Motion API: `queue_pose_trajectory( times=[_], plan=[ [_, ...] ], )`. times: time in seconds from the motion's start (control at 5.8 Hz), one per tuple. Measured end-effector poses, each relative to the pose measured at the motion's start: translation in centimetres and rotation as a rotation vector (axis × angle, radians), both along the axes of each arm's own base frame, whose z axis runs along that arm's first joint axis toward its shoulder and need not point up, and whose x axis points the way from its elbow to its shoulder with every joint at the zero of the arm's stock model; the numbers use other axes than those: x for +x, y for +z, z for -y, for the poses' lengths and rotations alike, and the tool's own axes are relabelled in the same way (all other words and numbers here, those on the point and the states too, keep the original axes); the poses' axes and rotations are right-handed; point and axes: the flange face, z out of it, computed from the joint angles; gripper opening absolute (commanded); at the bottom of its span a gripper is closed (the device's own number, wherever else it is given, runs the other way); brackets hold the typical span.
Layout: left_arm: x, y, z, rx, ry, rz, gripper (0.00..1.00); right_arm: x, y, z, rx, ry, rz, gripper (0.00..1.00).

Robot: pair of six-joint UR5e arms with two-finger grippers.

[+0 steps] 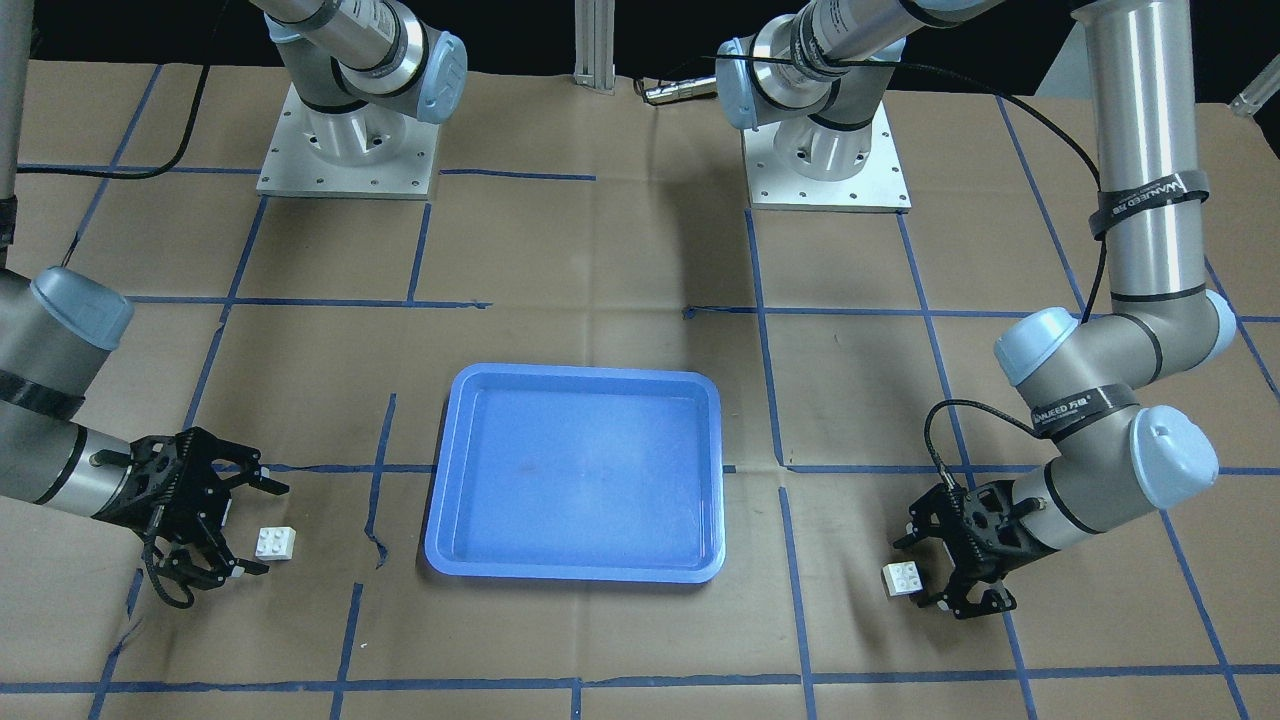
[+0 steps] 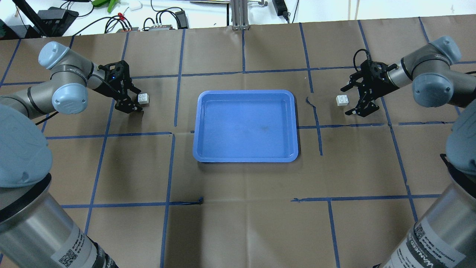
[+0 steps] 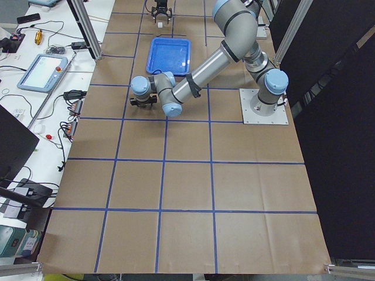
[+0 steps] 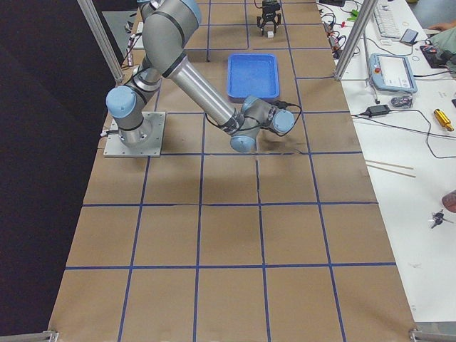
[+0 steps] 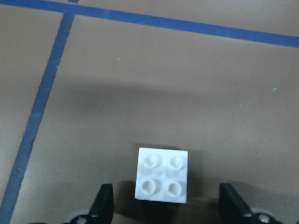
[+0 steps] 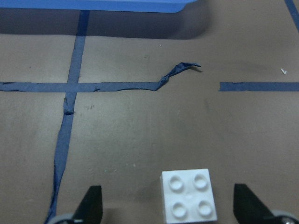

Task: Assemble white blocks and place on blue tray

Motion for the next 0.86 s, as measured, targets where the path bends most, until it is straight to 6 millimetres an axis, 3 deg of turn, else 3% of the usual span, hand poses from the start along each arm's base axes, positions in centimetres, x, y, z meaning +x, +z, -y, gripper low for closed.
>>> queue_pose_trajectory(
  times=[0.17,0.34,0.52,0.69,0.86],
  plan=[
    [0.0,0.1,0.0,-0.002,0.000,0.000,0.13,-0.1,-0.3,0.1,0.005,-0.003,0.002,0.95],
    [0.0,0.2,0.0,-0.003,0.001,0.001,0.08,-0.3,0.1,0.5,-0.001,-0.008,-0.002,0.85],
    [-0.2,0.6,0.1,-0.011,-0.002,0.003,0.05,-0.4,0.4,0.8,-0.008,-0.010,-0.005,0.85],
    [-1.2,1.5,0.3,-0.026,-0.017,0.007,0.04,-0.4,0.5,0.9,-0.009,-0.010,-0.006,0.72],
    [-4.5,3.0,0.5,-0.044,-0.063,0.013,0.02,-0.4,0.5,0.9,-0.007,-0.012,-0.006,0.58]
  ],
)
